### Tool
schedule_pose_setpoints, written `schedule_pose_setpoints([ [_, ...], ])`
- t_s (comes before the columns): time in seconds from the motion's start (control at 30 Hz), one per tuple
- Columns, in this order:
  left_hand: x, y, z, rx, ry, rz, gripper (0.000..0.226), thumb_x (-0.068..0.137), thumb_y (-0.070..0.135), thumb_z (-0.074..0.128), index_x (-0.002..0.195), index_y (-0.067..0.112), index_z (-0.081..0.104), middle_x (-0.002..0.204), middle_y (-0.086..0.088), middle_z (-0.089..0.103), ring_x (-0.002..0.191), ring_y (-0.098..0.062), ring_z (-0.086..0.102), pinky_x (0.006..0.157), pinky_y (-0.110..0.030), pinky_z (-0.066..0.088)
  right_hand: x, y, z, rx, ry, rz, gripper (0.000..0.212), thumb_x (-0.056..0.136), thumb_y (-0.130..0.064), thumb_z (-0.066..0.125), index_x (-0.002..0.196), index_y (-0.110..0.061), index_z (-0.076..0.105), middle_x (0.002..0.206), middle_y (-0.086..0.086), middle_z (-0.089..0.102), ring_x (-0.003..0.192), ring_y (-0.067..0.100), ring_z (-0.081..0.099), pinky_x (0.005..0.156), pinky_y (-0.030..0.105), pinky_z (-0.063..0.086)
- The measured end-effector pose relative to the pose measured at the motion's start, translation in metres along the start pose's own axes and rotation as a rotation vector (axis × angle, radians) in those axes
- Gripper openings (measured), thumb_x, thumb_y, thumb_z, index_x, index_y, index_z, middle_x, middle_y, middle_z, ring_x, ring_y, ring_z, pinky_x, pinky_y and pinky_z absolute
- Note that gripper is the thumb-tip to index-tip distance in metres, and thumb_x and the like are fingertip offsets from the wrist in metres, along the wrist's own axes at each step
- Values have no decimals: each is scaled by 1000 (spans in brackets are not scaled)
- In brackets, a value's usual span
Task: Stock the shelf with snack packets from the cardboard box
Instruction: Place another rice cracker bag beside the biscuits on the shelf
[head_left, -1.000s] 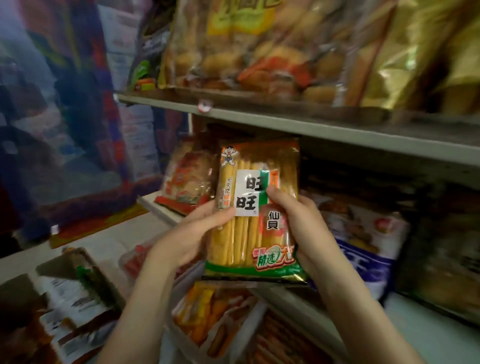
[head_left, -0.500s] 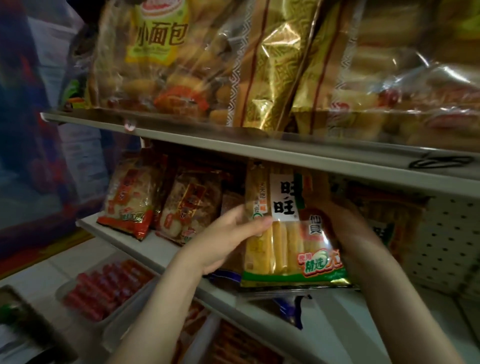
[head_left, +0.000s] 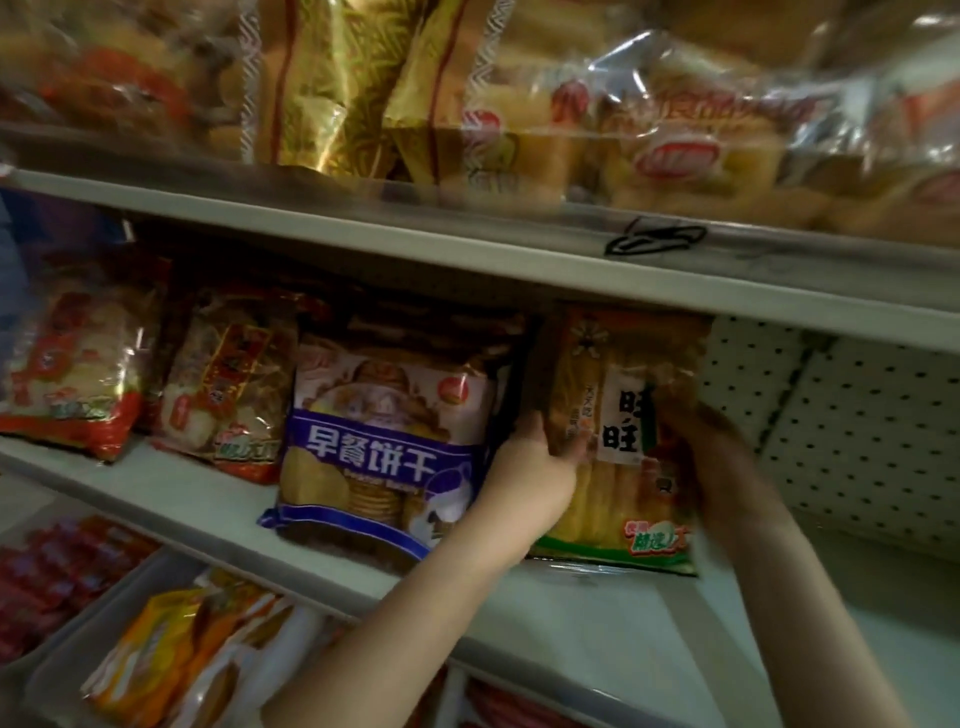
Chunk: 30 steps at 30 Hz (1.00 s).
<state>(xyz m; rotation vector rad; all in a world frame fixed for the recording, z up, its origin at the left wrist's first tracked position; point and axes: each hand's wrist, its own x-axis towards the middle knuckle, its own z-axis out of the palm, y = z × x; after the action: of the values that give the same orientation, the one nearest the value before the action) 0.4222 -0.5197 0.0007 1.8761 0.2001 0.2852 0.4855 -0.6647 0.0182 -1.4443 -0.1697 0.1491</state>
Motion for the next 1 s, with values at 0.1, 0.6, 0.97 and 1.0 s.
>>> schedule_pose_setpoints([
  [0.1,15,-7,13,93,33,-63,49,98,23,44,145,24,29,145,-5,41,127,-24,46,96,-29,41,9,14,-11,-136,61,27,28,95,-23,54,118,-7,57,104,13,71,89,26,68,72,38,54],
  [0.6,40,-26,46,-6,110,-109,50,99,31,42,143,11,27,142,-12,41,127,-28,44,105,-41,38,29,41,6,-486,300,-105,61,84,-17,69,134,-10,35,131,15,51,115,30,56,84,44,54],
  [0.97,9,-22,24,448,216,613,62,93,16,49,149,12,23,153,-13,29,141,-26,28,116,-43,26,-7,44,54,-734,638,-727,84,80,-18,73,146,1,25,144,26,33,131,33,28,110,47,19],
  [1.0,4,-16,16,438,197,624,59,93,14,49,148,14,27,151,-10,31,141,-24,29,115,-42,27,-11,45,58,-710,618,-798,78,81,-18,72,144,2,29,141,26,36,129,34,31,109,49,23],
])
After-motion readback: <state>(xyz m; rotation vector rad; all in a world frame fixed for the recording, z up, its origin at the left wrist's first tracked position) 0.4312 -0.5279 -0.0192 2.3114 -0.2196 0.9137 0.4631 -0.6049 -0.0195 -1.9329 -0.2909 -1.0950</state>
